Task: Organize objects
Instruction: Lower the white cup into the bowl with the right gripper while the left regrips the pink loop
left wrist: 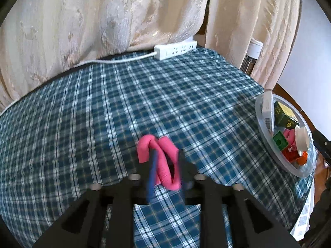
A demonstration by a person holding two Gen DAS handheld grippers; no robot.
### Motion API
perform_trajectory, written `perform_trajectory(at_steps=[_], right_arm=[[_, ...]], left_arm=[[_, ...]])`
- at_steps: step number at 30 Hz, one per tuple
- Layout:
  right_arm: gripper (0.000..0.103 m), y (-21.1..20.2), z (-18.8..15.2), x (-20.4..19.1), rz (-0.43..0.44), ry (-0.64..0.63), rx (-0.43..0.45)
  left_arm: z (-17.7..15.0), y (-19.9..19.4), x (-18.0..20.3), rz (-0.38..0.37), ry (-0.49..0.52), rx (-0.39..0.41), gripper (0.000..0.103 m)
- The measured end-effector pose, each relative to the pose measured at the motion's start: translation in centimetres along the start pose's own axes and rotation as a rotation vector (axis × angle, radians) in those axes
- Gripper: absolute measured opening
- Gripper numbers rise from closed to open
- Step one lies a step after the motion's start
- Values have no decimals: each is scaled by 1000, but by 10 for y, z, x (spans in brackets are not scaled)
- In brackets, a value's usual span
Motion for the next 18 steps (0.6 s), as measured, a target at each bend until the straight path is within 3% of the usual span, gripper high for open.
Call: perform_trajectory(at_steps=[6, 18], right_arm=[[63, -1, -1, -1, 7, 1, -2], [64, -2, 0, -2, 11, 2, -3]], left_arm=[[-4, 7, -3, 2, -8, -7, 49], [-3, 23, -9, 26, -16, -29, 53]])
Point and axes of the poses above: each gripper's, at about its wrist camera, not at the fingertips, and y roughly the way its jaws point, x to its right, z to its top, the point moved 5 cm from there along y, roughly the way its jaws point, and after that the axes turned 11 degrees about -z, right-handed, at the moved point
